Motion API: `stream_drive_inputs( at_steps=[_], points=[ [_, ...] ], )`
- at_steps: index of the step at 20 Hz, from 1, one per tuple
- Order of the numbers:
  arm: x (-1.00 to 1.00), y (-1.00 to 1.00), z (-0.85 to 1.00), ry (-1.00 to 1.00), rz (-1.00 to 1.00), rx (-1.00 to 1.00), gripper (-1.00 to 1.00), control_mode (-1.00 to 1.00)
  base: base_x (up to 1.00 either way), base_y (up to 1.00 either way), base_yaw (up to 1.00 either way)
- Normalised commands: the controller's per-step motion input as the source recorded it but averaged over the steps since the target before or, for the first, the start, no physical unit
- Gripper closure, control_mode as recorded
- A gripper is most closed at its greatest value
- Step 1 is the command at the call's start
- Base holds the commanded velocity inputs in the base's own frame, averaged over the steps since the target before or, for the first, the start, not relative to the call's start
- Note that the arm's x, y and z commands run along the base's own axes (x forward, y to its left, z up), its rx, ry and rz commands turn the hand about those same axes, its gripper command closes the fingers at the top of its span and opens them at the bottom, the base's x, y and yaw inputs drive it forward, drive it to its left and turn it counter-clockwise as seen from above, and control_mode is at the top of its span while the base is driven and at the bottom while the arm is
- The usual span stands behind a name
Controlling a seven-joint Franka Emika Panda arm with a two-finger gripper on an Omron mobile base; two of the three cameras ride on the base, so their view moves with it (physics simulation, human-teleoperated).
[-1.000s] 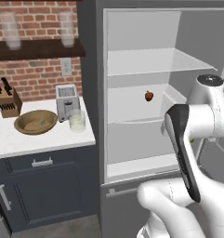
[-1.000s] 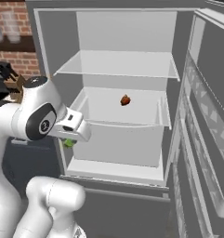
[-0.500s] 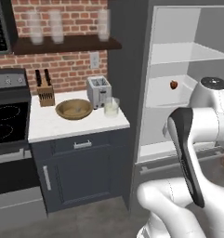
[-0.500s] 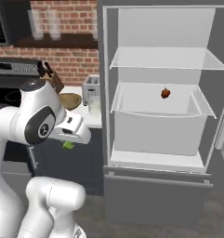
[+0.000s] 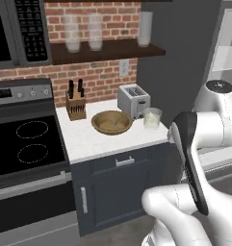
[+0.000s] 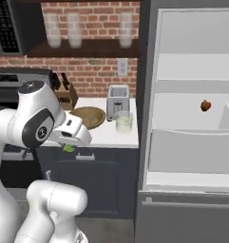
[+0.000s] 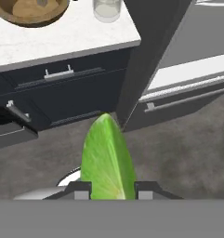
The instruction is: Grab a lemon wedge from the fridge and one ice cube from the ice bowl, and put them in the glass of lemonade.
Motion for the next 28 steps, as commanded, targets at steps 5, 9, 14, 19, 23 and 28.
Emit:
stream_drive_inputs(
  at_steps=[5, 9, 14, 19, 23, 28],
  points=[
    [0.00, 0.00, 0.00, 0.00, 0.00, 0.00, 1.00, 1.00, 0.87, 0.51, -0.19],
    [0.00, 0.00, 0.00, 0.00, 0.00, 0.00, 1.00, 1.00, 0.64, 0.29, -0.20],
    [0.00, 0.00, 0.00, 0.00, 0.00, 0.00, 1.00, 1.00, 0.30, 0.35, -0.27],
    [0.06, 0.09, 0.00, 0.10, -0.10, -0.04, 1.00, -1.00, 0.17, 0.14, -0.15],
    [0.14, 0.11, 0.00, 0.18, -0.21, -0.07, 1.00, -1.00, 0.00, 0.00, 0.00],
    [0.30, 0.00, 0.00, 0.02, -0.16, -0.02, 1.00, -1.00, 0.00, 0.00, 0.00]
  ],
)
